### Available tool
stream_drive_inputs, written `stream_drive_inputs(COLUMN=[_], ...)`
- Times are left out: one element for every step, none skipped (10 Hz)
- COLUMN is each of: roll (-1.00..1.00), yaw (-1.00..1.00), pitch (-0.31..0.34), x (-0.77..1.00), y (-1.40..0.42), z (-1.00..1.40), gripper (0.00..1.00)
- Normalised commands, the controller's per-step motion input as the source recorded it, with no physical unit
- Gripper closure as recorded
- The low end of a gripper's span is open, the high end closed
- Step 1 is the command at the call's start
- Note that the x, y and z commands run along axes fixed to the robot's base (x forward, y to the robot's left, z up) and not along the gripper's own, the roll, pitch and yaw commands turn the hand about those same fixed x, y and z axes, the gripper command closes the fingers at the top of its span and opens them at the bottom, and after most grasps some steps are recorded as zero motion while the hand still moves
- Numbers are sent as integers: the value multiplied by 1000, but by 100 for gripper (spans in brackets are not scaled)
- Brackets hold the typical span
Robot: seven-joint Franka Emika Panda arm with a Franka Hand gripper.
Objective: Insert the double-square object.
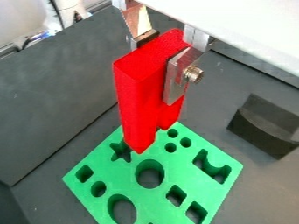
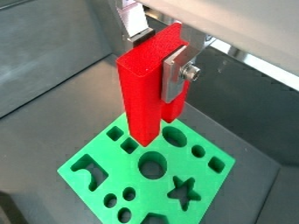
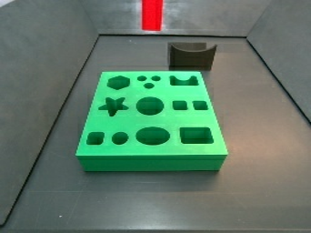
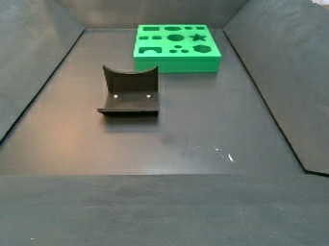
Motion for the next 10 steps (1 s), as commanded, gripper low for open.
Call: stream_drive_inputs(roll=[120, 134, 159, 151, 146, 129, 0, -50, 0, 0], yaw=[-717, -663, -614, -609, -623, -674, -880, -1000, -1000, -986], pitch=[-26, -34, -41, -44, -47, -40, 0, 0, 0, 0], x=[397, 460, 517, 520, 503, 446, 226, 74, 23, 126], y=[-103, -117, -129, -129, -123, -111, -3, 0, 0, 0], z=[-589, -611, -663, -657, -651, -606, -254, -37, -194, -314], gripper=[100, 100, 100, 100, 100, 100, 100, 100, 100, 100])
